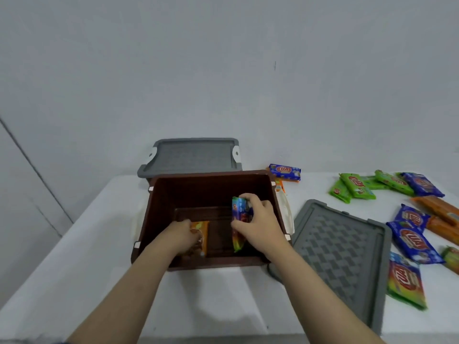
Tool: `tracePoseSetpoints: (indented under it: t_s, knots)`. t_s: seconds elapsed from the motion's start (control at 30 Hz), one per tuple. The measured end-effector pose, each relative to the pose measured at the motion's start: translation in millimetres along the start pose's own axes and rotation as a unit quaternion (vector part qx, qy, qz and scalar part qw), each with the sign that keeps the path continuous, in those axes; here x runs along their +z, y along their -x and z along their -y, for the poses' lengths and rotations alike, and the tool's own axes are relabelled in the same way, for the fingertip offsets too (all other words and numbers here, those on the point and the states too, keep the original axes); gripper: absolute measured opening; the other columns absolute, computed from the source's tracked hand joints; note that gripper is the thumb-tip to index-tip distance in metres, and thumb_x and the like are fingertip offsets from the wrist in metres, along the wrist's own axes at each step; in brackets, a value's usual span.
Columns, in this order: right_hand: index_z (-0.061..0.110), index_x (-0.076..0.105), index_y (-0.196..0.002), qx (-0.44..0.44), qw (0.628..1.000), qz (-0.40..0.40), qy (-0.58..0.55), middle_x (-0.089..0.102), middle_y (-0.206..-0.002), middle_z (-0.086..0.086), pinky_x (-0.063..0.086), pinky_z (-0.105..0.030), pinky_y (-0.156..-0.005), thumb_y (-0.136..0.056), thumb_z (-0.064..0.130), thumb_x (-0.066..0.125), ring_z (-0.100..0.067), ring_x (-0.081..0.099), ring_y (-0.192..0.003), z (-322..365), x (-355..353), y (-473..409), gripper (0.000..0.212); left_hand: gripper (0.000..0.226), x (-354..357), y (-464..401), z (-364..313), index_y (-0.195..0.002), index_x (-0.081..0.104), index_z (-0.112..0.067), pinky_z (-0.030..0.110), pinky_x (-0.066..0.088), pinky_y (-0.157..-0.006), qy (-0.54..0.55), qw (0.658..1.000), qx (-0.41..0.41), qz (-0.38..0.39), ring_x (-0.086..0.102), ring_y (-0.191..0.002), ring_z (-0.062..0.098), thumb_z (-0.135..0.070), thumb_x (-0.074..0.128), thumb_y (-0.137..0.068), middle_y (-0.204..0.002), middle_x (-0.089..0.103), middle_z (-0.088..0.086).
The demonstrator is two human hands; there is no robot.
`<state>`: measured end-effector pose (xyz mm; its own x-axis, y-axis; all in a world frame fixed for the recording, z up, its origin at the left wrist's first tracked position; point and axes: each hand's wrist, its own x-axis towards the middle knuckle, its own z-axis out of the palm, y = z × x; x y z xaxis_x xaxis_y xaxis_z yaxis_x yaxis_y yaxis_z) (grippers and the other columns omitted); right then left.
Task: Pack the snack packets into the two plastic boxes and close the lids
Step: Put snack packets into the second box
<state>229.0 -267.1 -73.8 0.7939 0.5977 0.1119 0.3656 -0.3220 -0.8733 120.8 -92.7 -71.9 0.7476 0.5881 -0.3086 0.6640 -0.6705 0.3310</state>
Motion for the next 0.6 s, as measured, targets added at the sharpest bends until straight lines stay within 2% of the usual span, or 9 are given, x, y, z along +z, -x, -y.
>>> tracePoseSetpoints:
  t_s: [0.07,0.13,0.2,0.27,0.33,0.4,0.47,0.53,0.6]
  knots:
    - [0.04,0.043,-0.128,0.003,1.0,-0.001,0.017,0.036,-0.122,0.002,0.036,-0.005,-0.064,-0.079,0.023,0.075,-0.002,0.048,-0.092,-3.7,5.8,12.1,0.06,0.036,2.9,15.5,3.9,-0.128,0.054,-0.016,0.031,0.048,-0.089,0.009,0.997,0.048,-0.052,0.057,-0.109,0.023,-0.033,0.048,-0.097,-0.127,0.055,0.008]
    - [0.04,0.042,-0.129,0.011,0.999,0.0,0.034,0.034,-0.13,0.0,0.037,-0.004,-0.063,-0.08,0.02,0.075,-0.006,0.048,-0.097,-9.1,10.8,21.5,0.062,0.024,1.4,33.5,11.3,-0.115,0.061,-0.022,0.026,0.049,-0.082,0.025,0.977,0.126,-0.169,0.056,-0.101,0.011,-0.031,0.05,-0.096,-0.12,0.054,-0.005]
    - [0.037,0.039,-0.135,0.023,0.998,0.001,0.051,0.031,-0.137,-0.002,0.04,-0.003,-0.067,-0.082,0.021,0.074,-0.008,0.048,-0.102,-12.3,17.1,29.1,0.066,0.013,-0.8,51.0,20.5,-0.101,0.063,-0.025,0.02,0.045,-0.08,0.03,0.928,0.209,-0.308,0.048,-0.102,0.005,-0.023,0.054,-0.092,-0.112,0.052,-0.013]
    - [0.034,0.035,-0.14,0.042,0.998,0.002,0.055,0.026,-0.143,-0.005,0.044,-0.01,-0.079,-0.084,0.022,0.073,-0.01,0.047,-0.106,-12.3,22.7,33.3,0.069,0.014,2.0,62.0,28.4,-0.092,0.064,-0.02,0.029,0.041,-0.093,0.042,0.885,0.232,-0.401,0.044,-0.111,0.012,-0.01,0.059,-0.084,-0.113,0.053,-0.007]
    - [0.033,0.036,-0.141,0.068,0.996,0.002,0.057,0.024,-0.145,-0.007,0.049,-0.023,-0.09,-0.084,0.022,0.073,-0.017,0.051,-0.113,-10.0,29.1,34.1,0.068,0.017,9.8,67.8,34.2,-0.091,0.066,-0.015,0.036,0.037,-0.1,0.039,0.874,0.237,-0.422,0.041,-0.119,0.02,-0.005,0.062,-0.078,-0.119,0.053,0.001]
    - [0.033,0.037,-0.14,0.093,0.994,0.003,0.064,0.021,-0.147,-0.009,0.05,-0.032,-0.096,-0.085,0.023,0.073,-0.026,0.049,-0.123,-6.6,35.2,31.4,0.066,0.019,17.2,68.7,36.2,-0.093,0.067,-0.013,0.035,0.041,-0.1,0.016,0.876,0.262,-0.404,0.044,-0.12,0.02,-0.003,0.066,-0.077,-0.118,0.056,0.003]
    - [0.031,0.039,-0.141,0.104,0.992,0.0,0.07,0.021,-0.146,-0.01,0.049,-0.034,-0.099,-0.088,0.025,0.069,-0.031,0.047,-0.125,-3.6,40.9,27.4,0.062,0.02,21.0,67.8,37.3,-0.095,0.067,-0.013,0.029,0.042,-0.1,0.02,0.879,0.292,-0.377,0.046,-0.118,0.014,-0.002,0.064,-0.079,-0.115,0.058,-0.001]
    - [0.028,0.04,-0.143,0.103,0.993,0.009,0.055,0.024,-0.144,-0.01,0.049,-0.032,-0.099,-0.093,0.026,0.062,-0.03,0.049,-0.124,-0.4,45.4,22.8,0.055,0.02,20.1,68.2,38.5,-0.097,0.066,-0.015,0.021,0.037,-0.1,0.043,0.881,0.302,-0.361,0.046,-0.116,0.01,-0.008,0.052,-0.084,-0.113,0.058,-0.005]
    - [0.03,0.039,-0.146,0.095,0.994,0.052,0.035,0.028,-0.146,-0.009,0.047,-0.03,-0.1,-0.097,0.026,0.055,-0.027,0.049,-0.125,3.7,48.6,19.9,0.051,0.03,17.3,67.9,38.6,-0.1,0.065,-0.014,0.018,0.036,-0.099,0.062,0.885,0.298,-0.353,0.047,-0.116,0.009,-0.017,0.039,-0.086,-0.113,0.058,-0.006]
